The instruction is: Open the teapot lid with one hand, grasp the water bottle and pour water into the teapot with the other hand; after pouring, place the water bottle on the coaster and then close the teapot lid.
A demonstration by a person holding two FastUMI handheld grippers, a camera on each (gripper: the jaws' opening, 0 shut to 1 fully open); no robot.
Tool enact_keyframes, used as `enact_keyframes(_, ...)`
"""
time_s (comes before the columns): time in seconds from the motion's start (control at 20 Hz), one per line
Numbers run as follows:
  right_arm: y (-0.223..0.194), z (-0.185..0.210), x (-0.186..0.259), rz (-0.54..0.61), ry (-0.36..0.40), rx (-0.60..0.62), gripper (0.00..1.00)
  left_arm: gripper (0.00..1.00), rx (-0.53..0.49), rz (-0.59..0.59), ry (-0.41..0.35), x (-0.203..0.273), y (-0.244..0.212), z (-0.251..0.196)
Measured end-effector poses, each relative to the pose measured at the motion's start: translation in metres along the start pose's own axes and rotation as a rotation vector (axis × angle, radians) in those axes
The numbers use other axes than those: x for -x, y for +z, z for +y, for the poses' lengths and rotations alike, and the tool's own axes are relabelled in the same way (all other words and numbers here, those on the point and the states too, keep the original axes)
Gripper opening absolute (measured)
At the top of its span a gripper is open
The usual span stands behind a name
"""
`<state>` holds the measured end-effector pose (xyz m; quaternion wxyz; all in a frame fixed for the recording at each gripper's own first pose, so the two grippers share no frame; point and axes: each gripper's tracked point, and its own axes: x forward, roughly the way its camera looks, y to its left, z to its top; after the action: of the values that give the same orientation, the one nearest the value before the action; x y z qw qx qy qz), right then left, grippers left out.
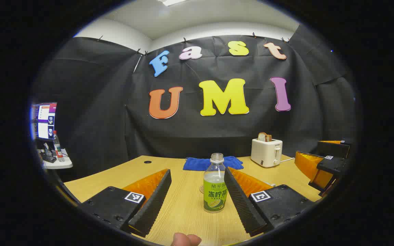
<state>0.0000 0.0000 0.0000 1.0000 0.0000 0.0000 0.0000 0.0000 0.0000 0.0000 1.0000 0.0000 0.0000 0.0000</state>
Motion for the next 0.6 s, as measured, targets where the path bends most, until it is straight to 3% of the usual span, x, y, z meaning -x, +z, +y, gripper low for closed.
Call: enact_keyframes(0.6,0.0008,-0.0033,0.0054,0.002,-0.020,-0.007,0.95,0.97,-0.005,0.013,-0.011,-0.0032,-0.0056,-0.0031)
